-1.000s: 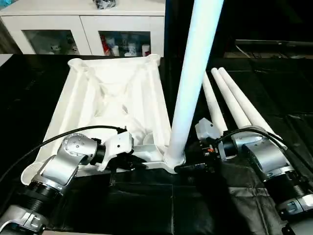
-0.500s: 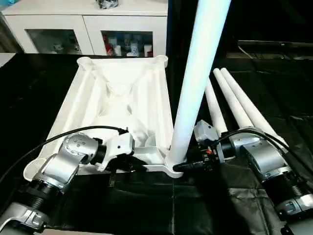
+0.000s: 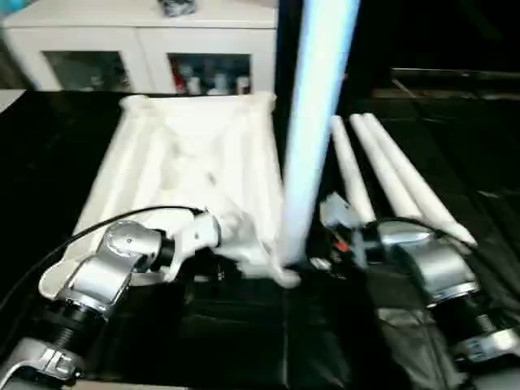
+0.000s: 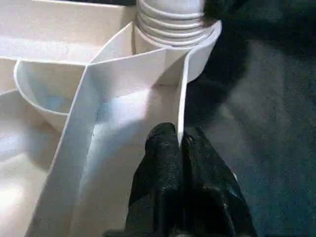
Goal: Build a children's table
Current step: Rotate leg to tighten
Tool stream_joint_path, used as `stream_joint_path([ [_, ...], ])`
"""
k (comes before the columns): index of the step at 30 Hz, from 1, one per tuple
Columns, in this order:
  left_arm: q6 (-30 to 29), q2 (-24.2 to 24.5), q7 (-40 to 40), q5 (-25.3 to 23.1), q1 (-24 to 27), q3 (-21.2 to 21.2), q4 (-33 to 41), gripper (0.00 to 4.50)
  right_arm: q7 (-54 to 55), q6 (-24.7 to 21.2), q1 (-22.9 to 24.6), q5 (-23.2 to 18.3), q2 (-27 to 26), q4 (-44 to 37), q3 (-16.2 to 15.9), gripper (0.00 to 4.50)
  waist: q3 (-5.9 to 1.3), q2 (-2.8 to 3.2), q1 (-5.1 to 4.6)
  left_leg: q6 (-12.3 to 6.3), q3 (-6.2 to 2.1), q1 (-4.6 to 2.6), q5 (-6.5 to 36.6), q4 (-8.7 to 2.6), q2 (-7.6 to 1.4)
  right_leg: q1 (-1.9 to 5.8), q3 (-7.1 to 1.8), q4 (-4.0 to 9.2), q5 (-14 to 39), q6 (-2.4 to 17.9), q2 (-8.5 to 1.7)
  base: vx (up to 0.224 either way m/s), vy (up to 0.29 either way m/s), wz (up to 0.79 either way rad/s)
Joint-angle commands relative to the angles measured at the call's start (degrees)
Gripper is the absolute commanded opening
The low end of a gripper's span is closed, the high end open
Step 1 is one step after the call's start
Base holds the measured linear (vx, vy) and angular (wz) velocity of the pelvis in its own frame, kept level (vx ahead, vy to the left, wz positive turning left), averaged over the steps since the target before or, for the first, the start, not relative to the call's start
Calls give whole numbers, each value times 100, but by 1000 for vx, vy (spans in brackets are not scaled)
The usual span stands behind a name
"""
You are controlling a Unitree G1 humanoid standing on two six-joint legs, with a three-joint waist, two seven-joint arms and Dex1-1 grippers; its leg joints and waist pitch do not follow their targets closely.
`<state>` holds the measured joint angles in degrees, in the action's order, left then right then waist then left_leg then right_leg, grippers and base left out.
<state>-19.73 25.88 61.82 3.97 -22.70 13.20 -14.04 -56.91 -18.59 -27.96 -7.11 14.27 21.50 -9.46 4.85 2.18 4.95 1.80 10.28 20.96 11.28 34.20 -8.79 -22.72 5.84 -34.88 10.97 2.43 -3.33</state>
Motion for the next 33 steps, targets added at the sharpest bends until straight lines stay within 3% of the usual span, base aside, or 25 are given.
stream_joint_path([
  [1, -497, -525, -619, 282, -7, -16, 484, 0, 591, -323, -30, 131, -596, 161, -453, 259, -277, -40, -22, -97, -275, -40, 1347, -464, -490, 277, -408, 602, 2711, 766, -698, 0, 0, 0],
  [2, -620, -606, -753, 270, 14, -47, 550, 0, 805, -390, -47, 170, -728, 205, -440, 259, -271, -52, -66, -104, -285, -16, 1327, -462, -472, 292, -409, 612, 2834, 706, -702, 0, 0, 0],
  [5, -995, -852, -1223, 150, 67, -151, 742, 0, 1508, -576, -128, 283, -1153, 357, -361, 259, -269, -64, -104, -206, -263, -54, 1296, -440, -427, 244, -425, 680, 3003, 560, -684, 0, 0, 0],
  [6, -1167, -976, -1473, 81, 77, -190, 860, 0, 1825, -596, -184, 366, -1351, 433, -337, 259, -276, -63, -147, -214, -277, -18, 1222, -459, -453, 264, -410, 641, 2791, 605, -665, 0, 0, 0],
  [9, -1433, -1196, -1866, 1, 90, -250, 1090, 0, 2230, -270, -294, 477, -1636, 613, -286, 259, -294, -57, -205, -207, -272, -23, 1199, -455, -463, 252, -425, 613, 2471, 747, -673, 0, 0, 0],
  [11, -1506, -1201, -1931, -18, 98, -228, 1173, 0, 2300, -229, -305, 493, -1644, 625, -250, 314, -311, -46, -189, -254, -258, -35, 1106, -443, -469, 249, -446, 588, 2214, 807, -669, 0, 0, 0],
  [13, -1499, -1182, -1946, -40, 98, -208, 1184, 0, 2323, -217, -306, 519, -1623, 624, -249, 331, -336, -51, -186, -356, -244, -11, 858, -431, -468, 265, -450, 524, 1696, 933, -642, 0, 0, 0],
  [15, -1453, -1107, -1931, -43, 96, -186, 1117, 0, 2262, -198, -281, 533, -1530, 583, -226, 350, -340, -50, -181, -463, -227, 2, 734, -414, -455, 284, -444, 506, 1422, 1017, -648, 0, 0, 0],
  [22, -1218, -817, -1532, -60, 131, -144, 1106, 0, 1690, 119, -169, 434, -1093, 344, -179, 417, -339, -39, -158, -452, -233, -9, 850, -424, -470, 288, -441, 533, 1669, 922, -647, 0, 0, 0],
  [25, -643, -419, -926, -43, 158, 6, 942, 0, 919, 334, -35, 249, -585, 24, -168, 436, -369, -37, -103, -563, -227, -11, 698, -401, -471, 294, -450, 496, 1322, 916, -640, 0, 0, 0],
  [27, -480, -310, -724, -26, 172, 36, 896, 0, 675, 429, -11, 200, -421, -49, -168, 444, -393, -31, -82, -653, -221, -5, 556, -381, -469, 302, -438, 448, 956, 1056, -637, 0, 0, 0],
  [32, 164, 52, -34, -70, 195, 254, 613, 0, -229, 827, -18, 81, 175, -140, -170, 444, -392, -46, 47, -650, -196, -39, 653, -370, -484, 283, -437, 474, 1197, 1067, -639, 0, 0, 0],
  [33, 220, 84, 63, -48, 197, 275, 578, 0, -361, 859, -17, 53, 247, -161, -175, 444, -390, -32, 79, -632, -183, -81, 687, -373, -505, 244, -448, 473, 1210, 1069, -627, 0, 0, 0],
])
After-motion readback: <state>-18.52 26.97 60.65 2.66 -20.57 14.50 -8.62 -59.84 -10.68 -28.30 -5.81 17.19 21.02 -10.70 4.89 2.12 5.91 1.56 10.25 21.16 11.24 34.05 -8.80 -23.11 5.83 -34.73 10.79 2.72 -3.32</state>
